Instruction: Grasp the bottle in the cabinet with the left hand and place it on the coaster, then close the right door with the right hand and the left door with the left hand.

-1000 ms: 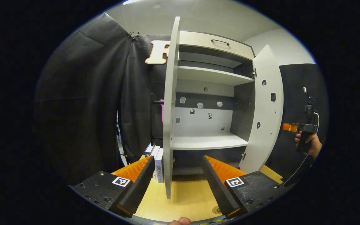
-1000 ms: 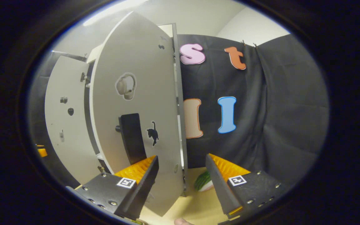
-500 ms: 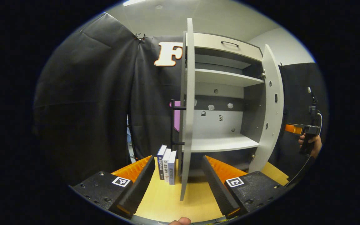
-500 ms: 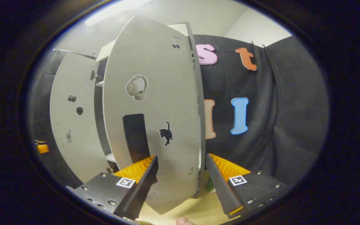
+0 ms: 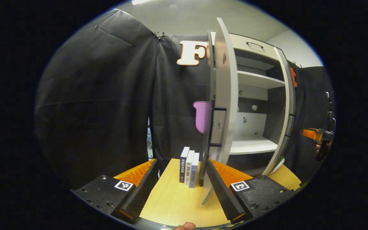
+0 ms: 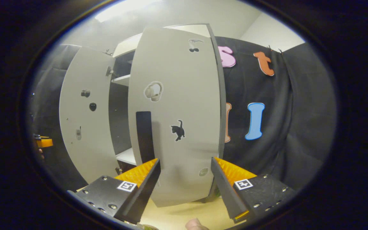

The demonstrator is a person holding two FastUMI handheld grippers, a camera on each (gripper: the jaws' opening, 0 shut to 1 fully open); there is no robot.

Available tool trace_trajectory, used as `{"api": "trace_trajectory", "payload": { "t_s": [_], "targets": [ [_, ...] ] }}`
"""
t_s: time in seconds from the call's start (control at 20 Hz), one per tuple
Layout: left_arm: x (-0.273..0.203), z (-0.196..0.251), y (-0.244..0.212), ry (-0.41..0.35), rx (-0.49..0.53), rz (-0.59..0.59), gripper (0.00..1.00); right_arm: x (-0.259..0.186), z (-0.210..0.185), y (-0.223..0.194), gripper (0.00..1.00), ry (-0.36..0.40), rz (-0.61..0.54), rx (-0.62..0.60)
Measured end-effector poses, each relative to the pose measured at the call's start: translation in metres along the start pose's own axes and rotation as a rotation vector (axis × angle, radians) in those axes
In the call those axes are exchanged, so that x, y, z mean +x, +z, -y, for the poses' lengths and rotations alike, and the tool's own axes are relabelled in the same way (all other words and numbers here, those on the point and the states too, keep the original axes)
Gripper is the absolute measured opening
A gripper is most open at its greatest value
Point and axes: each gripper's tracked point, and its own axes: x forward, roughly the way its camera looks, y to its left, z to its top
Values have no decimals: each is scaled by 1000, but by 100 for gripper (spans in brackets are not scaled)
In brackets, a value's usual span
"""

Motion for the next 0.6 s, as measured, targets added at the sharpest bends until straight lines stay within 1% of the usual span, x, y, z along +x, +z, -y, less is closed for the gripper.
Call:
{"api": "trace_trajectory", "payload": {
  "t_s": [0.1,0.15,0.2,0.25,0.3,0.35,0.4,0.45,0.5,0.55,0.6],
  "targets": [
    [10,-14,-1,37,-2,-4,95,-2,-1,1,96,-13,11,-5],
    [13,-19,-1,51,-4,-6,95,-5,-3,-1,96,-6,10,0],
    [17,-24,1,61,-5,-4,91,-7,-3,-1,93,0,7,2],
    [23,-29,5,69,-6,-1,91,-14,-2,-4,96,-4,4,-6],
    [30,-32,9,69,-5,-1,95,-20,-2,-4,96,-11,5,-18],
    [36,-36,11,70,-7,-1,91,-28,-1,-4,96,-21,9,-33],
    [42,-38,15,66,-14,-3,91,-35,1,-2,93,-26,15,-44],
    [48,-38,18,59,-25,-1,95,-39,0,-3,93,-27,14,-48],
    [54,-40,22,57,-36,-1,95,-43,-2,-3,93,-23,9,-48],
    [62,-40,24,53,-49,-6,95,-49,-6,-2,99,-18,10,-48],
    [68,-36,26,40,-59,-13,95,-55,-7,0,96,-18,20,-43]
  ]
}}
